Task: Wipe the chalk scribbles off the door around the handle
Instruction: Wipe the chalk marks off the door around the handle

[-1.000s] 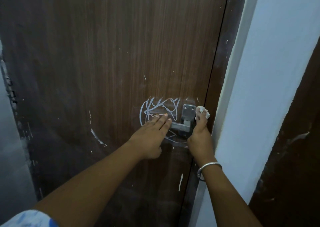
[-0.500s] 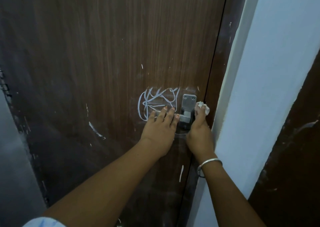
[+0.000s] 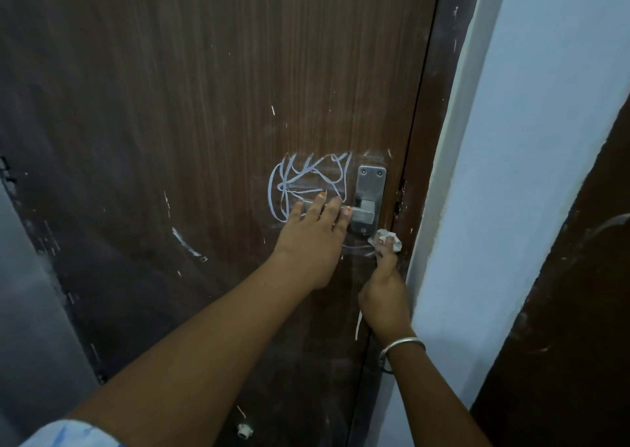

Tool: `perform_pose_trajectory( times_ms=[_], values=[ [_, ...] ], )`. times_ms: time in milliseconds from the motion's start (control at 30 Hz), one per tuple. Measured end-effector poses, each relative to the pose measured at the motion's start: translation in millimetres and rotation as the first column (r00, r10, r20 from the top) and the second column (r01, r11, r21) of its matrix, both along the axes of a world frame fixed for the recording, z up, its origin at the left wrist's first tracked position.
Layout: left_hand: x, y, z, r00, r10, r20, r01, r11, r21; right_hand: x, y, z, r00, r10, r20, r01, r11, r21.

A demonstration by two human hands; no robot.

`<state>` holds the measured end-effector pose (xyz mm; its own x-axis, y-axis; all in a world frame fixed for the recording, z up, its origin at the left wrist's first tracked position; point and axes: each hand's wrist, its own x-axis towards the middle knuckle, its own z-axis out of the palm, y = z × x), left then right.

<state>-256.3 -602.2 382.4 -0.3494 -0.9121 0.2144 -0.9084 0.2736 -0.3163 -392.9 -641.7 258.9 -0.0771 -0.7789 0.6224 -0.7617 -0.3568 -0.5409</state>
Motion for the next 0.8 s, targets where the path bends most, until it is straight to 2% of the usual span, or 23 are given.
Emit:
perform_pose_trajectory(
  times_ms=[67,167,267,300,433,533,633,800],
  values=[
    [0.5,0.0,0.5,1.000,0.003,0.002,-0.003,1.000,-0.003,-2.4,-0.6,-3.0,1.000,-0.011,-0.011,0.011,1.000,0.012],
    [1.4,0.4,1.7,1.000,-0.005,0.004,0.005,1.000,0.006,-3.4,3.7,-12.7,0.997,-0.001,0.076,-0.006,0.997,0.083],
    [0.9,0.4,1.9,1.000,-0.001,0.008,0.001,1.000,0.003,-1.2,11.1,-26.6,0.999,0.038,0.000,-0.037,0.988,0.150],
    [0.7,0.4,2.1,1.000,0.002,0.011,-0.002,1.000,0.003,-0.9,11.6,-25.3,0.999,0.043,0.000,-0.043,0.989,0.139],
    [0.1,1.3,2.0,1.000,0.006,0.018,-0.006,1.000,0.010,-0.1,-5.2,3.6,0.998,0.018,-0.054,-0.022,0.997,-0.072],
    [0.8,0.7,1.1,1.000,0.011,0.015,-0.011,1.000,0.000,1.3,-17.1,26.7,0.998,0.010,-0.069,-0.019,0.990,-0.142],
    [0.9,0.4,1.0,1.000,0.010,0.011,-0.010,1.000,0.005,-0.8,-15.8,19.9,0.995,0.001,-0.097,-0.014,0.991,-0.130],
    [0.5,2.1,3.5,1.000,0.012,0.014,-0.012,1.000,0.019,-0.3,0.8,-37.3,0.994,-0.011,-0.111,0.011,1.000,-0.005]
  ],
)
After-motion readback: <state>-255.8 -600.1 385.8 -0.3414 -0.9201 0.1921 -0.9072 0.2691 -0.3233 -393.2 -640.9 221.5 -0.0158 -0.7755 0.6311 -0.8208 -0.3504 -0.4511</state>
